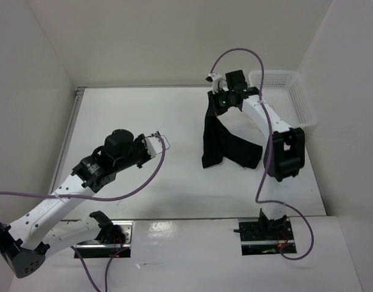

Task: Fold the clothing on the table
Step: Flatten the skirt out

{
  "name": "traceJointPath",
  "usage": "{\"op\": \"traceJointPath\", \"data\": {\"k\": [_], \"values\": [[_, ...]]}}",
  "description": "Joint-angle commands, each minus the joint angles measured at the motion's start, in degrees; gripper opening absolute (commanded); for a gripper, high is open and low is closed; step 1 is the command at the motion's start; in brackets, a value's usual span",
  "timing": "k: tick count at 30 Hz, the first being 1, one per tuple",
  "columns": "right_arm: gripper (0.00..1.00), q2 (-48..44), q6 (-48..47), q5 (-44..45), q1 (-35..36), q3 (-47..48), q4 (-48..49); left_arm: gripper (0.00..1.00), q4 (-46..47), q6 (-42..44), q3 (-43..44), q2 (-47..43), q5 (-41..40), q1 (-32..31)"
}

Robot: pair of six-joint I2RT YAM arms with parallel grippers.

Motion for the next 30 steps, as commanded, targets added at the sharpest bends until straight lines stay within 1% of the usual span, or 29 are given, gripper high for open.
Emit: {"op": "traceJointPath", "data": {"k": [1, 3, 4, 6, 9, 11, 12, 13, 14, 15, 16, 17, 18, 21, 22, 25, 28, 30], "values": [[0.00, 6.9, 0.6, 2.5, 1.1, 11.7, 0.8, 0.19, 4.2, -2.1, -0.7, 0.2, -1.4, 0.3], [0.00, 12.0, 0.6, 3.7, 1.7, 15.6, -0.5, 0.20, 4.2, -2.1, -1.3, 0.2, -1.4, 0.3], [0.00, 13.1, 0.6, 4.3, 1.7, 18.8, -1.0, 0.20, 4.2, -2.6, -1.8, -0.4, -2.1, 0.3], [0.00, 15.1, 1.9, 4.3, 1.7, 22.1, -1.0, 0.22, 3.6, -3.1, -1.8, -0.4, -2.7, 0.3], [0.00, 15.6, 2.7, -0.1, 2.3, 25.5, -3.5, 0.26, 3.0, -3.1, -1.8, -1.0, -4.0, 0.3], [0.00, 14.5, 3.3, -2.8, 3.8, 25.6, -4.3, 0.40, 3.0, -3.7, -2.3, -1.6, -4.0, 0.3], [0.00, 13.5, 4.0, -2.8, 4.9, 23.6, -4.3, 0.49, 3.0, -3.7, -2.3, -1.6, -4.0, 0.3], [0.00, 11.4, 4.0, -2.8, 4.9, 22.5, -2.1, 0.57, 3.0, -3.7, -2.3, -1.6, -4.0, 0.3], [0.00, 10.4, 4.0, -2.0, 5.6, 20.7, -1.2, 0.79, 3.5, -3.7, -2.9, 0.1, -4.0, 0.3], [0.00, 9.8, 4.5, -1.4, 5.6, 20.1, -0.4, 0.88, 4.3, -3.7, -2.9, 1.2, -2.7, 0.3], [0.00, 9.3, 4.5, -0.9, 5.6, 20.1, 0.1, 0.93, 4.3, -4.2, -2.9, 2.5, -2.2, 0.3], [0.00, 9.3, 4.5, -0.3, 5.6, 20.1, 0.1, 0.97, 4.3, -4.2, -2.9, 5.9, -1.5, 0.3], [0.00, 9.3, 5.2, 0.3, 5.6, 20.1, 0.1, 0.99, 4.3, -4.2, -2.1, 7.9, -0.4, 0.3], [0.00, 9.8, 8.1, 0.3, 4.4, 18.7, 2.4, 0.99, 4.3, -4.8, 1.2, 15.7, 0.8, -0.2], [0.00, 9.8, 8.8, 1.0, 3.8, 18.2, 2.9, 0.99, 5.0, -5.3, 2.2, 19.3, 1.4, -0.2], [0.00, 11.1, 10.1, 2.8, 3.2, 18.7, 3.5, 0.99, 8.0, -7.7, 6.1, 25.3, 1.4, -0.2], [0.00, 11.7, 11.6, 2.8, 2.1, 19.2, 4.1, 0.99, 11.5, -12.5, 9.4, 30.6, 1.4, -0.2], [0.00, 12.3, 11.6, 0.5, 1.5, 20.0, 3.4, 0.99, 12.6, -15.9, 11.2, 33.0, 0.9, -0.2]]}}
